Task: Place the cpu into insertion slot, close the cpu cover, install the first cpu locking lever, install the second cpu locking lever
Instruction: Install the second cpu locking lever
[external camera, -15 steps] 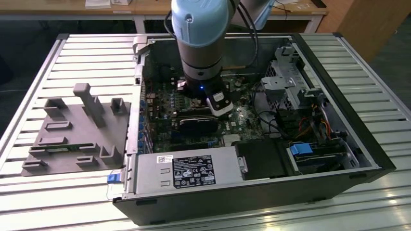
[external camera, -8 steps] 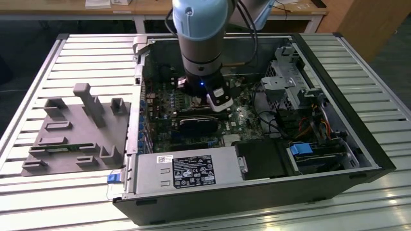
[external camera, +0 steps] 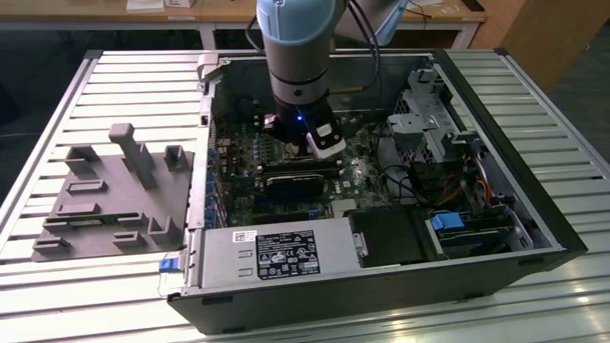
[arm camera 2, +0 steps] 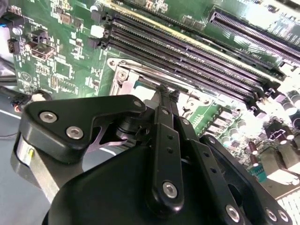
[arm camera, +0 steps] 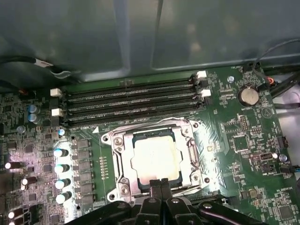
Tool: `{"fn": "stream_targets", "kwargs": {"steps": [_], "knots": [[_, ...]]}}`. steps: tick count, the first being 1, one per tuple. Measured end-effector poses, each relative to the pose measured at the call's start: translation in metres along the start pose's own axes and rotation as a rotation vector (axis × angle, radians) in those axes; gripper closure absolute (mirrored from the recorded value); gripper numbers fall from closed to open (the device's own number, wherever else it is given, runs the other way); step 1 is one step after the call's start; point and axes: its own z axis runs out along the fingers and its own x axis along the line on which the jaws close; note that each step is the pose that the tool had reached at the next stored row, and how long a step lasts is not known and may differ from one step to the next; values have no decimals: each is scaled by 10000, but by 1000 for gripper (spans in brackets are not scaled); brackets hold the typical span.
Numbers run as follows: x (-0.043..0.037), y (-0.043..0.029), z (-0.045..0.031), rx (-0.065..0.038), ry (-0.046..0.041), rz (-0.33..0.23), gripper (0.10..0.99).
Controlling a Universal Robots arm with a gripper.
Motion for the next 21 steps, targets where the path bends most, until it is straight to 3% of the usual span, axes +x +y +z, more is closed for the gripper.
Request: {"fn": "stream_targets", "kwargs": {"steps": [2, 9, 14, 21], "knots": [[2, 45, 10, 68, -8, -6, 980], [-12, 201, 47, 149, -20, -16, 980], [-26, 226, 46, 211, -26, -22, 980], [-31, 254, -40, 220, -30, -23, 980]]}}
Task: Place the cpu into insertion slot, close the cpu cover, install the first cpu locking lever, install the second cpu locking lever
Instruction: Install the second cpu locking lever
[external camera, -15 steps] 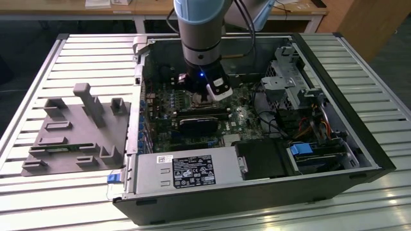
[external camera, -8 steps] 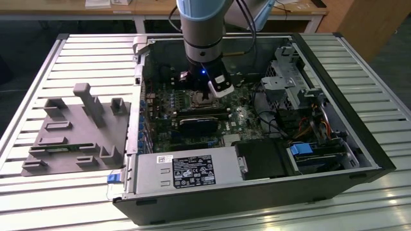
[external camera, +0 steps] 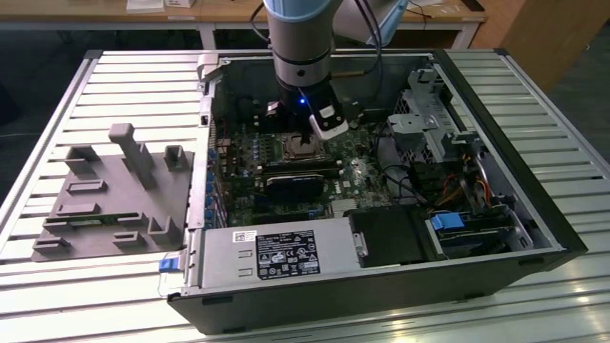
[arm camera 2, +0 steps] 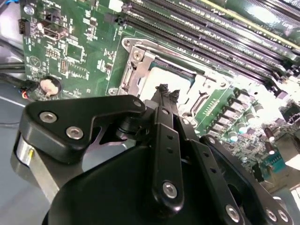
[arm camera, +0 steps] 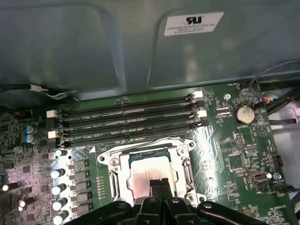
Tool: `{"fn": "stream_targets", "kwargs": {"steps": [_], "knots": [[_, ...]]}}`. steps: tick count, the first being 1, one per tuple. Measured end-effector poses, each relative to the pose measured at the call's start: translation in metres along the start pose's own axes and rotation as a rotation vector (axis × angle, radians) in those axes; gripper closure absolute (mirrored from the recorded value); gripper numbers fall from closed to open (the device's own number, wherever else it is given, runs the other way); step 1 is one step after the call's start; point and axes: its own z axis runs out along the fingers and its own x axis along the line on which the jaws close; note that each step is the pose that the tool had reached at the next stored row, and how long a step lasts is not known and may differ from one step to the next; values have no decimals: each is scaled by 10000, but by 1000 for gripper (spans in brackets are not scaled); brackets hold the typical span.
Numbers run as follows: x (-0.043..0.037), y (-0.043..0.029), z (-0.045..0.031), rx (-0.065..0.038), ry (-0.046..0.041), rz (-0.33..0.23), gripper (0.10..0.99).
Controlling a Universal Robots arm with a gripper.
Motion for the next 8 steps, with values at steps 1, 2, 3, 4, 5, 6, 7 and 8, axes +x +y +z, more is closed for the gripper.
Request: {"fn": "stream_targets", "kwargs": {"steps": [1, 2, 3, 4, 5, 6, 7, 8], "knots": [[-1, 2, -8, 8, 0, -1, 980], [-1, 4, -12, 16, -3, -2, 980], [-1, 4, -13, 23, -4, -3, 980], [-1, 4, -13, 23, -5, -3, 980], [-1, 4, -14, 28, -4, -4, 980], [-1, 4, -14, 29, -3, -3, 980], [-1, 4, -14, 28, -4, -3, 980], [-1, 4, -14, 29, -4, -3, 980]]}}
